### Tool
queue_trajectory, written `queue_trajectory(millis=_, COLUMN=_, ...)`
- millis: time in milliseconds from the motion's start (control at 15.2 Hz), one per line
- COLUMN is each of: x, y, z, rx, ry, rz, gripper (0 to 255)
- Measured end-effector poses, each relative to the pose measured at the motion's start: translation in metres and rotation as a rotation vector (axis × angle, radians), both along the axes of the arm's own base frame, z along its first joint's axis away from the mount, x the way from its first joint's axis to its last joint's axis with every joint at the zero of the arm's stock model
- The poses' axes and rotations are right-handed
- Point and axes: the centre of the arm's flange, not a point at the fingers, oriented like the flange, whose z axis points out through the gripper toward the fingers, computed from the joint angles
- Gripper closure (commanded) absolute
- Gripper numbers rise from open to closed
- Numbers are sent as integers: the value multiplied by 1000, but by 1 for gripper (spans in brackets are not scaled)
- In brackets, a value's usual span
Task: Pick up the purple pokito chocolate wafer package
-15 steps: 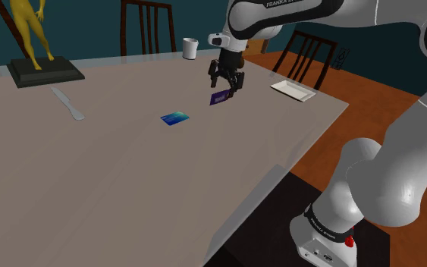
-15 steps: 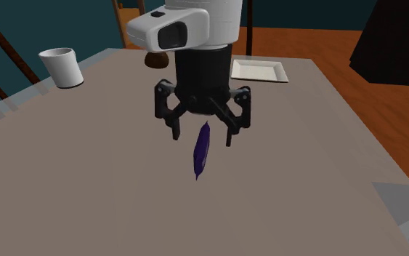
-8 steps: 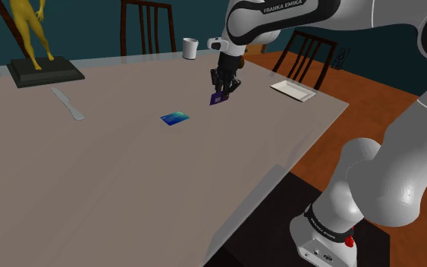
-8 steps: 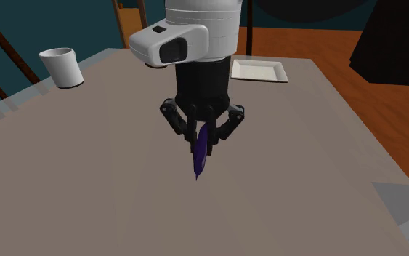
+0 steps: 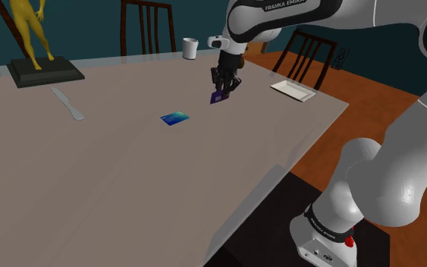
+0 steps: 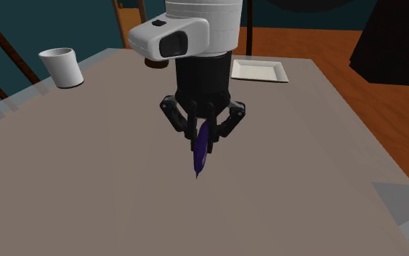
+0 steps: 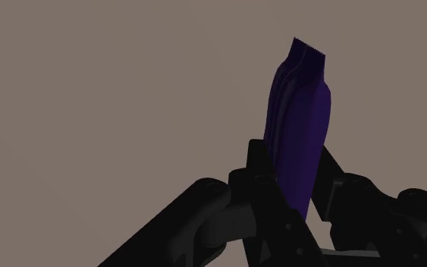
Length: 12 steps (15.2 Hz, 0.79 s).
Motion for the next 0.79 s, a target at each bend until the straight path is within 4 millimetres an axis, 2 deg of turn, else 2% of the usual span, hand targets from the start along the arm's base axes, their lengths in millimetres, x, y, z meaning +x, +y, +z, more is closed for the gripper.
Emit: queue_trajectory(millis=792, x=0, y=-1, z=61, rx=0, ry=0, rz=0, gripper=255)
